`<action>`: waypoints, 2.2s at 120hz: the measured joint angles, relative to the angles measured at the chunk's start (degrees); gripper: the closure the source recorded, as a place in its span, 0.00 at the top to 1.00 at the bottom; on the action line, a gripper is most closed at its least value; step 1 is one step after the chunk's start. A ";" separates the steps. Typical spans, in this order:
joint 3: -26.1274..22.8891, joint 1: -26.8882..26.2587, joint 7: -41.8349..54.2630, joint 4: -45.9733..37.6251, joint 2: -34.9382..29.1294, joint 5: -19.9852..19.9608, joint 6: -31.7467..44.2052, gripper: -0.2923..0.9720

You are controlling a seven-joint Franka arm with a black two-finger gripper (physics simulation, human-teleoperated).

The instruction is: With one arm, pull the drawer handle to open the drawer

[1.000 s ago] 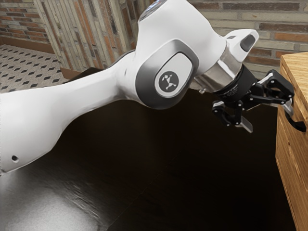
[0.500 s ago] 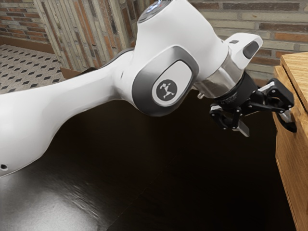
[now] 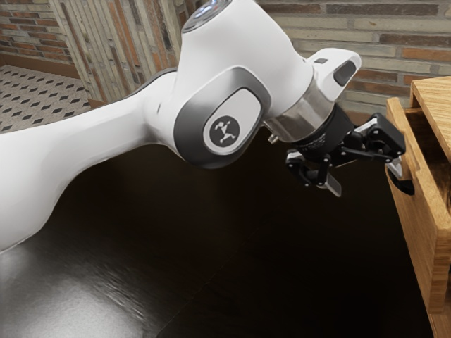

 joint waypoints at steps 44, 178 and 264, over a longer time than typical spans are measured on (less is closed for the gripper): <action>0.37 1.38 -0.05 -3.81 -3.92 -0.16 0.03 0.77; 2.86 0.58 0.00 -10.85 -12.08 1.48 2.03 0.77; 6.38 0.57 0.06 -17.68 -16.93 2.42 3.52 0.77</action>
